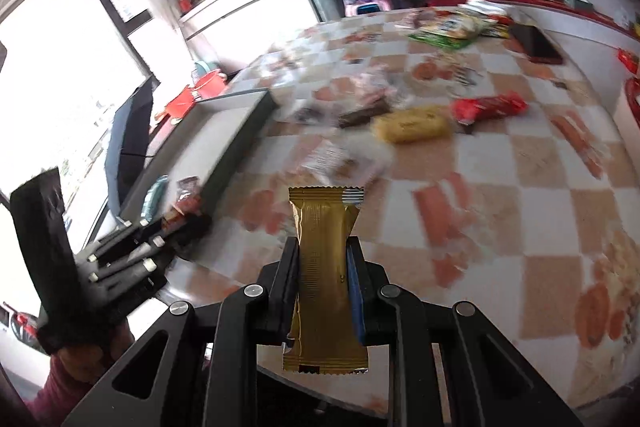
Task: Organize snacks
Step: 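Carry the red packet and gold bar to the tray and release both, then move both tools back over the snacks on the table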
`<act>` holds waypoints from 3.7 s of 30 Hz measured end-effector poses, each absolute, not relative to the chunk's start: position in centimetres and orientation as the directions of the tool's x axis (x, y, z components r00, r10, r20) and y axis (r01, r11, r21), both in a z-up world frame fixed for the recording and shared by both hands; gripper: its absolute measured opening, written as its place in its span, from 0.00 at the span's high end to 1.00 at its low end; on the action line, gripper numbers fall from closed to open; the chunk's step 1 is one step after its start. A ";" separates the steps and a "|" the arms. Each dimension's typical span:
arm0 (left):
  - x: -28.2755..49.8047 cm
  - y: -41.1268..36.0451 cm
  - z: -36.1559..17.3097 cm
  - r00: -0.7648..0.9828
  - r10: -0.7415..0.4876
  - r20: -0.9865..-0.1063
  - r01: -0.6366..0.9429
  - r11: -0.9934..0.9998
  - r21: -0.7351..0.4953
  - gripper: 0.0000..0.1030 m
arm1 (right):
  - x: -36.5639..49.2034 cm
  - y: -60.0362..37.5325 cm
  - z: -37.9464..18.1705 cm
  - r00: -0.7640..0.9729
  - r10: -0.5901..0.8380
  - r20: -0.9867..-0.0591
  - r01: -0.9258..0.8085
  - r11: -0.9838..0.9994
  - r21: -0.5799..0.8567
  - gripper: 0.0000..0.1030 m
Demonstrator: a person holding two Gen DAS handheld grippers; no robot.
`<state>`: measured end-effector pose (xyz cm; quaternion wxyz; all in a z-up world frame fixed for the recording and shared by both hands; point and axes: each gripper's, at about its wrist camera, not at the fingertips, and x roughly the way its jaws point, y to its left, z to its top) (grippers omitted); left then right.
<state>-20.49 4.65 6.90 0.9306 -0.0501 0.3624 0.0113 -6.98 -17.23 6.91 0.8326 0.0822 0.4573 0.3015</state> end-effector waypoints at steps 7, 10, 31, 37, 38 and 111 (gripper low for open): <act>-21.1 11.9 9.5 0.753 0.113 -0.648 -0.218 0.972 -0.083 0.65 | -5.9 -10.5 8.2 0.334 0.627 -0.704 -0.517 0.746 0.420 0.77; -20.8 14.6 9.6 0.739 0.154 -0.655 -0.277 0.957 -0.087 0.65 | -5.2 -7.4 8.6 0.304 0.646 -0.701 -0.550 0.719 0.424 0.77; -17.6 19.9 4.5 0.612 0.226 -0.758 -0.373 0.927 -0.025 0.65 | -0.4 5.9 4.8 0.137 0.719 -0.682 -0.581 0.616 0.533 0.77; -18.0 19.2 4.9 0.645 0.261 -0.719 -0.374 0.928 0.001 0.20 | 1.2 6.0 3.8 0.121 0.719 -0.685 -0.538 0.627 0.563 0.76; -18.2 19.0 5.2 0.661 0.272 -0.699 -0.373 0.928 0.008 0.20 | 1.2 5.8 3.8 0.105 0.718 -0.688 -0.534 0.624 0.570 0.72; 3.9 1.2 -0.1 0.347 -0.057 -0.936 0.171 0.985 0.004 0.14 | 1.1 -26.4 -1.6 0.517 0.187 -0.835 -0.221 0.972 0.081 0.00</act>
